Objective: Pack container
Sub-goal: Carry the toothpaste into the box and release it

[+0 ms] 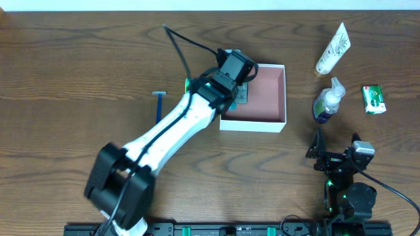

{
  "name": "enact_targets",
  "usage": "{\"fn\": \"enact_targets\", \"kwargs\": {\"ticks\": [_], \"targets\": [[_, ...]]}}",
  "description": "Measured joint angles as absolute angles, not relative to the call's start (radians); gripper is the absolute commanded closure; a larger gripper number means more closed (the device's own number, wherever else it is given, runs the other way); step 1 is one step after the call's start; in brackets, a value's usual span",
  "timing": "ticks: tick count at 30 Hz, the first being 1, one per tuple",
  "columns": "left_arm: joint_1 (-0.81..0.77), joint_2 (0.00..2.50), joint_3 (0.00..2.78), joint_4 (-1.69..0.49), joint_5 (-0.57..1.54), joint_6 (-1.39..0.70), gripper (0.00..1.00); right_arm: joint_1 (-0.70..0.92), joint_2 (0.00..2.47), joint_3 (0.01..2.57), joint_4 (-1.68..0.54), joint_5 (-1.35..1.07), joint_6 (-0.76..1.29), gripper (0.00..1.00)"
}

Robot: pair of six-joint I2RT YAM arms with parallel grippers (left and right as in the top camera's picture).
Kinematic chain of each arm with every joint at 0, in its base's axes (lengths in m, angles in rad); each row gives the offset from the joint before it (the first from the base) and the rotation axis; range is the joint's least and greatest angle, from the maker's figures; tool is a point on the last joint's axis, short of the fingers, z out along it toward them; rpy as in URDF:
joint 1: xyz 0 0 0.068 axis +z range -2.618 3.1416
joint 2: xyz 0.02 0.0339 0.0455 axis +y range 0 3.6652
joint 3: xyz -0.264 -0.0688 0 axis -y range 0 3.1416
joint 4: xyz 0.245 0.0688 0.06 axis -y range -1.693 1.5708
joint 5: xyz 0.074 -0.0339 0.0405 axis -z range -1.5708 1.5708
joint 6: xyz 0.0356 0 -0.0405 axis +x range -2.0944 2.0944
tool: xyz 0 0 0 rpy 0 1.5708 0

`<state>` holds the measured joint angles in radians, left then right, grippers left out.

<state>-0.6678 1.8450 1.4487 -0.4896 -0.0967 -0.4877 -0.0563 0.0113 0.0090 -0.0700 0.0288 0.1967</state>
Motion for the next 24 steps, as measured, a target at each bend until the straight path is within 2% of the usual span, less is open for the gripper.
{"fn": "enact_targets", "kwargs": {"ticks": [15, 20, 24], "targets": [[-0.668, 1.874, 1.449, -0.462, -0.097, -0.493, 0.83, -0.056, 0.011, 0.009, -0.07, 0.029, 0.197, 0.01], [-0.668, 1.874, 1.454, -0.469, -0.098, -0.453, 0.64, -0.056, 0.011, 0.009, -0.07, 0.029, 0.197, 0.01], [-0.667, 1.873, 1.516, -0.583, -0.098, -0.404, 0.48, -0.056, 0.011, 0.009, -0.07, 0.029, 0.197, 0.01]]}}
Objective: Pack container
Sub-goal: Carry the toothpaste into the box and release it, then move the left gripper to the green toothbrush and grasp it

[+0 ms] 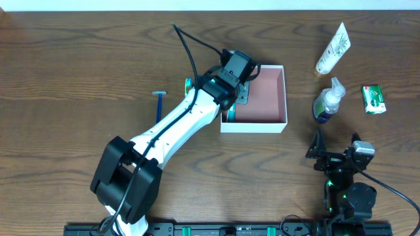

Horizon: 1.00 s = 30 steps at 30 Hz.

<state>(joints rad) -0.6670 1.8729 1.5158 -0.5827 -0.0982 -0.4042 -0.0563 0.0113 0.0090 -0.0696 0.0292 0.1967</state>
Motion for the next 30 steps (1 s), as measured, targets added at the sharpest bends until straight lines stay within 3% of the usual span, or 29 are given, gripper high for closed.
{"fn": "enact_targets", "kwargs": {"ticks": [6, 10, 22, 30], "targets": [[-0.632, 1.799, 1.592, -0.869, -0.097, -0.354, 0.27, -0.056, 0.011, 0.009, -0.07, 0.029, 0.197, 0.01], [-0.554, 1.73, 1.6, -1.007, -0.101, -0.339, 0.2, -0.056, 0.011, 0.009, -0.07, 0.029, 0.197, 0.01], [-0.25, 1.732, 1.491, -0.977, -0.058, -0.257, 0.2, -0.056, 0.011, 0.009, -0.07, 0.029, 0.197, 0.01], [-0.258, 1.792, 1.365, -0.873, 0.045, -0.179, 0.2, -0.056, 0.011, 0.009, -0.07, 0.029, 0.197, 0.01]]}}
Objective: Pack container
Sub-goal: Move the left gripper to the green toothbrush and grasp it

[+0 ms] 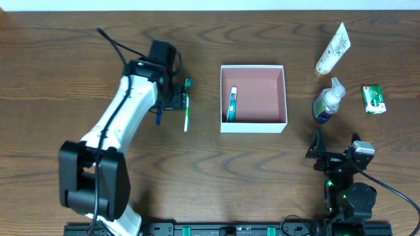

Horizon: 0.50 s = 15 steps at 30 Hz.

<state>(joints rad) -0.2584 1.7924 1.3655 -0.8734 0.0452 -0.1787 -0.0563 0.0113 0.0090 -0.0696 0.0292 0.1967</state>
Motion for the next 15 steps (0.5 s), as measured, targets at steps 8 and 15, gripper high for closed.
{"fn": "enact_targets", "kwargs": {"ticks": [8, 15], "targets": [[-0.318, 1.86, 1.361, -0.803, 0.052, -0.184, 0.2, -0.056, 0.011, 0.009, -0.07, 0.029, 0.196, 0.01], [-0.323, 1.967, 1.361, -0.794, 0.052, -0.187, 0.2, -0.056, 0.011, 0.009, -0.07, 0.029, 0.197, 0.01]]}}
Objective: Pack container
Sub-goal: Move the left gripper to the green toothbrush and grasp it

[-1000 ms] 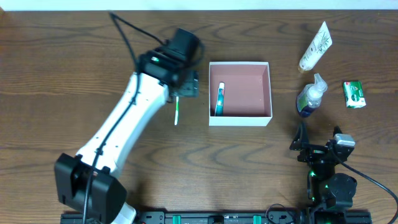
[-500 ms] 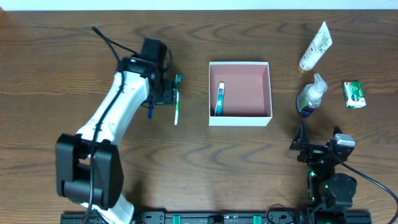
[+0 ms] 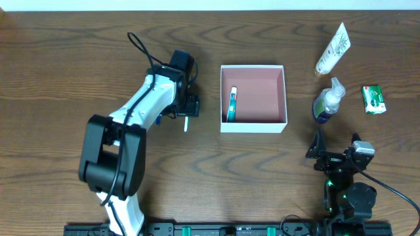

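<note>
The white box (image 3: 279,69) with a pink floor stands mid-table, and a teal-and-white tube (image 3: 231,105) lies along its left wall. My left gripper (image 3: 190,105) is low over a white toothbrush (image 3: 186,124) just left of the box. It looks open, and only the toothbrush's near end shows below it. A blue razor (image 3: 158,119) is mostly hidden under the left arm. My right gripper (image 3: 318,149) rests shut at the front right, holding nothing.
Right of the box are a white tube (image 3: 333,48), a clear pump bottle with blue liquid (image 3: 326,102) and a green packet (image 3: 373,99). The left arm's cable (image 3: 141,49) loops over the back left of the table.
My left gripper has shifted right, from beside the toothbrush to directly over it, covering its green head. The arm's elbow has swung right too. The right arm has not moved.
My left gripper was first at the box's left wall, then further inside the box. By half a second ago it was out, left of the toothbrush, and a tube lay in the box. Now it sits over the toothbrush.
</note>
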{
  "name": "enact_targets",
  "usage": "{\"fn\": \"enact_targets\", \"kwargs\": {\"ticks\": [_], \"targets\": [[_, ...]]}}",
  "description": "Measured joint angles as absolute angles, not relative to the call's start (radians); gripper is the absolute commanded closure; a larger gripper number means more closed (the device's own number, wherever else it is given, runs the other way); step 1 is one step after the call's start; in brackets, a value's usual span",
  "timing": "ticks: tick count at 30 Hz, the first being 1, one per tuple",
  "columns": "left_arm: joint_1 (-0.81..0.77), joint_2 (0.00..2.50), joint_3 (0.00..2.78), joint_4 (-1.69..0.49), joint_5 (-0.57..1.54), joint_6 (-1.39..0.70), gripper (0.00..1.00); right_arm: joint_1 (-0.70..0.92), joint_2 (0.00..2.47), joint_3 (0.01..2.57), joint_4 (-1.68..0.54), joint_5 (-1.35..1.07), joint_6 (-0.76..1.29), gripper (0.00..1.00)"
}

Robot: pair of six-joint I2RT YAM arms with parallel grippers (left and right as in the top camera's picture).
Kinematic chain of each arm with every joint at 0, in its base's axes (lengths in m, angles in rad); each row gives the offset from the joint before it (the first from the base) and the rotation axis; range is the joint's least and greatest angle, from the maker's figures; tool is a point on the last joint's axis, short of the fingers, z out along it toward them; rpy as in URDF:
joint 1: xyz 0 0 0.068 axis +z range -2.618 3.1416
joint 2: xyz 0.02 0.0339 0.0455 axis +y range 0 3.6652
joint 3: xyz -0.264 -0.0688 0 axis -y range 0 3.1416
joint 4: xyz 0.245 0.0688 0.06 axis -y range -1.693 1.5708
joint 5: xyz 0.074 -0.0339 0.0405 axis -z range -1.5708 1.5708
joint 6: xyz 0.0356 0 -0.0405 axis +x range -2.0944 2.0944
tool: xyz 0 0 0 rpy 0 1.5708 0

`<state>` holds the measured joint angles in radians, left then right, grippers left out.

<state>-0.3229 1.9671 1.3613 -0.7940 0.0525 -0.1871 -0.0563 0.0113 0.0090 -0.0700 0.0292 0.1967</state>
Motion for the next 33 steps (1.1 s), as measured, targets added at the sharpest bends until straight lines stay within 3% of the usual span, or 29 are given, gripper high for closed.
{"fn": "enact_targets", "kwargs": {"ticks": [33], "targets": [[-0.331, 2.024, 1.361, -0.723, 0.052, -0.232, 0.22, -0.056, 0.011, 0.009, -0.07, 0.029, 0.197, 0.01]]}}
